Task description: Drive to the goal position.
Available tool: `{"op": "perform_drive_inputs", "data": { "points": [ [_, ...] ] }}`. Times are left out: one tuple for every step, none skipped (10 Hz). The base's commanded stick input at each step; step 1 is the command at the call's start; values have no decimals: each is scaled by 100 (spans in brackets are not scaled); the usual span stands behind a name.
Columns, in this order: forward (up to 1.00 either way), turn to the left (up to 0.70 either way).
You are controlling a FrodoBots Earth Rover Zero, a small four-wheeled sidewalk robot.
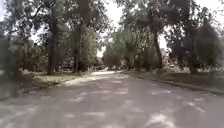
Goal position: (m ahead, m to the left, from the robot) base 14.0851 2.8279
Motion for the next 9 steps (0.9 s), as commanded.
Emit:
{"op": "perform_drive_inputs", "data": {
  "points": [
    [85, 0],
    [85, 0],
    [85, 0],
    [85, 0],
    [85, 0],
    [85, 0],
    [85, 0],
    [85, 0],
    [85, 0]
  ]
}}
